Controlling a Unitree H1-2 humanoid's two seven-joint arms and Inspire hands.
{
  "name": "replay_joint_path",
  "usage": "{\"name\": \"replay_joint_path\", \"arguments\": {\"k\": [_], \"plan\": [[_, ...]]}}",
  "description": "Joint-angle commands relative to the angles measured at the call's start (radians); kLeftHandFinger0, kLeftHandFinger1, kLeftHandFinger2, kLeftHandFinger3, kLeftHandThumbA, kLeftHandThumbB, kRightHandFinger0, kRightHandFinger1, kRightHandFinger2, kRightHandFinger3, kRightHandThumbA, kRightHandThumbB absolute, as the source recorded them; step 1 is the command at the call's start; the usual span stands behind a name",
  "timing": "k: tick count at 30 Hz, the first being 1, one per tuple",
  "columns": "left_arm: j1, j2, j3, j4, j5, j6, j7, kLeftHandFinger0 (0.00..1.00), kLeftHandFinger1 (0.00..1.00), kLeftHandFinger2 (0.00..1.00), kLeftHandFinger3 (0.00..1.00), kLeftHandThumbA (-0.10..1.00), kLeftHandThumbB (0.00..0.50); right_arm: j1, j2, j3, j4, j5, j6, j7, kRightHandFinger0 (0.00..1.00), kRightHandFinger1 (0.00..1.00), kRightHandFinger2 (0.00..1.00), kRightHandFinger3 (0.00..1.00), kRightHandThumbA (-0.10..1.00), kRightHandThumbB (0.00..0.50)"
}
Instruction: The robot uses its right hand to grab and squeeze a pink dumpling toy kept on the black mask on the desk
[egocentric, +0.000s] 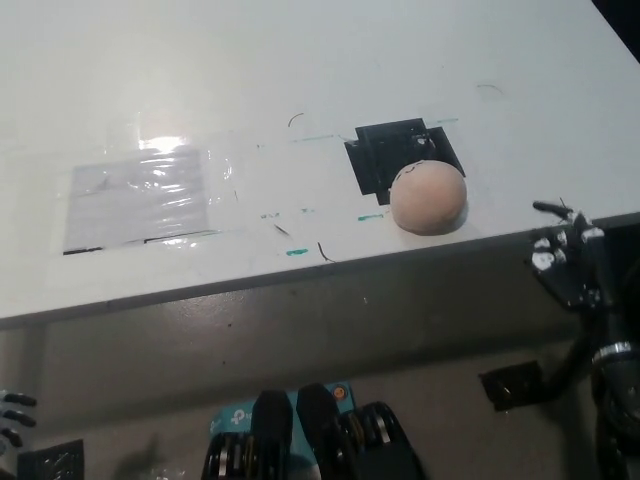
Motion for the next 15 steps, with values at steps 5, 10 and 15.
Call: {"name": "replay_joint_path", "arguments": {"k": [5,10,15], "plan": [[-0.020,0.017,0.018,-0.001,-0.021,0.007,-0.017,0.01,0.23,0.33,0.39,1.00,0.500,-0.193,-0.081,0.095,-0.116,-0.070,0.040,0.104,0.43,0.53,0.70,0.98,0.13,0.131],[-0.014,0.024,0.018,-0.008,-0.024,0.011,-0.022,0.00,0.23,0.33,0.38,1.00,0.500,-0.281,-0.122,0.173,-0.112,-0.108,0.111,0.149,0.84,0.91,0.96,1.00,0.28,0.233],[-0.010,0.028,0.009,-0.014,-0.018,0.010,-0.026,0.01,0.24,0.35,0.41,1.00,0.500,-0.352,-0.145,0.230,-0.093,-0.115,0.123,0.206,0.85,1.00,1.00,1.00,0.36,0.292]]}}
